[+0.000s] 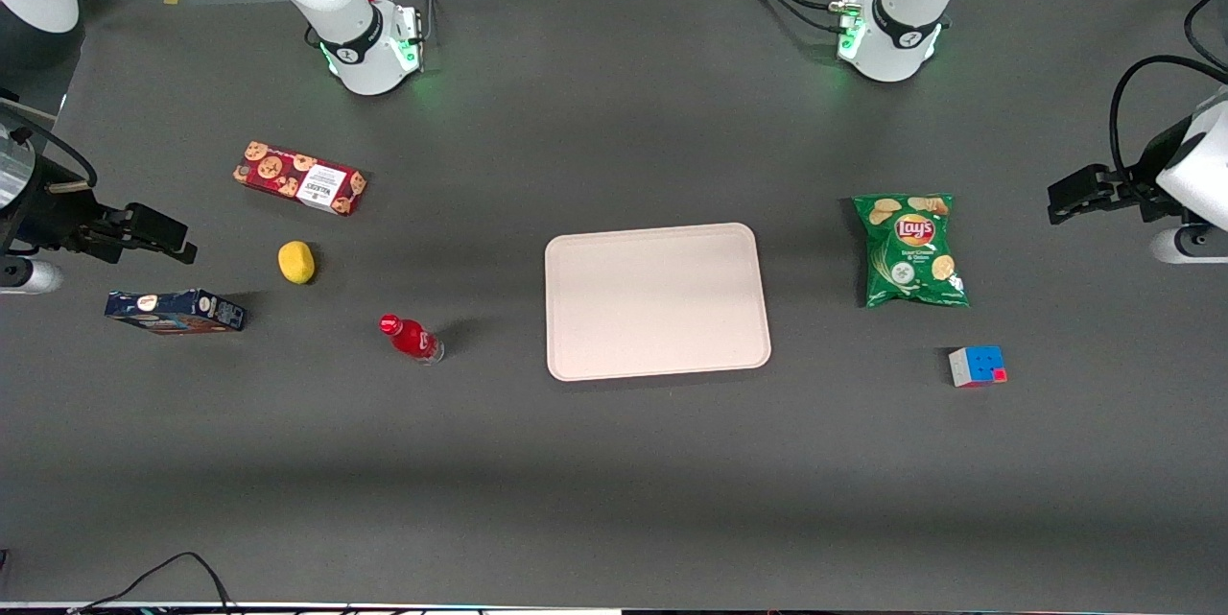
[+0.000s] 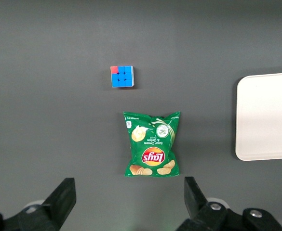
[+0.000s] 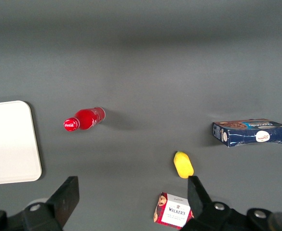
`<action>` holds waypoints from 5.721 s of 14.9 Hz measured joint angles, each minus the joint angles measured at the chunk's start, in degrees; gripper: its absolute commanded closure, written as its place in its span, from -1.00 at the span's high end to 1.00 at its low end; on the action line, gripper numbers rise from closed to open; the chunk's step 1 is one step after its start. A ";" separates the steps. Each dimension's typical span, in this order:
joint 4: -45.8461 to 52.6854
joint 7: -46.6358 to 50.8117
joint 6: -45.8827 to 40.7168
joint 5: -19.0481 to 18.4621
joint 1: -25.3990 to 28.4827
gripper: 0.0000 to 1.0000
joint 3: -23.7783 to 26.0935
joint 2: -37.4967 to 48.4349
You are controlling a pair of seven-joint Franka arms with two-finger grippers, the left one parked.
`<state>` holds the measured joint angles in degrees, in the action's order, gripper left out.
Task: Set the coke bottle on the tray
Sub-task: 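Move the right gripper down over the red Coca-Cola bottle, then close the right gripper on the bottle cap end and lift it, then carry the held bottle over the white tray and lower it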
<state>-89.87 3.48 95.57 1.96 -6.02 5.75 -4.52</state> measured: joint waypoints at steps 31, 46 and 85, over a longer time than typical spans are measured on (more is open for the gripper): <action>-16.20 11.91 29.84 -8.10 8.19 0.23 9.02 -18.06; -13.28 12.07 22.99 -8.97 8.09 -1.00 9.81 -14.35; 13.33 45.90 15.12 -16.20 25.07 0.97 18.94 -37.07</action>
<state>-76.54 49.38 110.70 -14.24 19.05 24.69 -41.59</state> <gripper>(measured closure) 0.612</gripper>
